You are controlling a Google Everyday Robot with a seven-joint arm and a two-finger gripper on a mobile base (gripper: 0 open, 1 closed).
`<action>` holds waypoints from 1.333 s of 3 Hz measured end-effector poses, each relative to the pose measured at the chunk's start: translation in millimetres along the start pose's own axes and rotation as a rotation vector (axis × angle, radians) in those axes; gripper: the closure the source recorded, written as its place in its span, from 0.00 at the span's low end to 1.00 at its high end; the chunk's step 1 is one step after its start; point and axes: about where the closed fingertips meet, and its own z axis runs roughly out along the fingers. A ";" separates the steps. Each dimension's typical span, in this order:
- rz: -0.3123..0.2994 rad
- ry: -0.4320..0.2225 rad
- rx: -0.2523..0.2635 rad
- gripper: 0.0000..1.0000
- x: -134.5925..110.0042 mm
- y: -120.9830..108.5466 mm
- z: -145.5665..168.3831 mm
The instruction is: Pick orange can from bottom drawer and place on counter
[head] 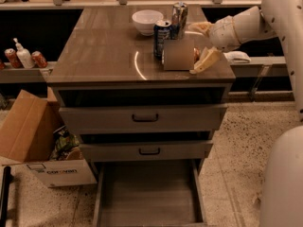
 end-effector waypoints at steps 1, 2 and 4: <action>0.001 -0.004 0.006 0.00 -0.1 0.4 -3.3; -0.019 -0.023 0.067 0.00 -9.7 5.3 -34.1; -0.006 -0.023 0.142 0.00 -4.8 30.6 -73.0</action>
Offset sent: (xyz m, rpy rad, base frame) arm -0.0368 -0.0390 0.0365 0.0555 -0.0897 -0.0552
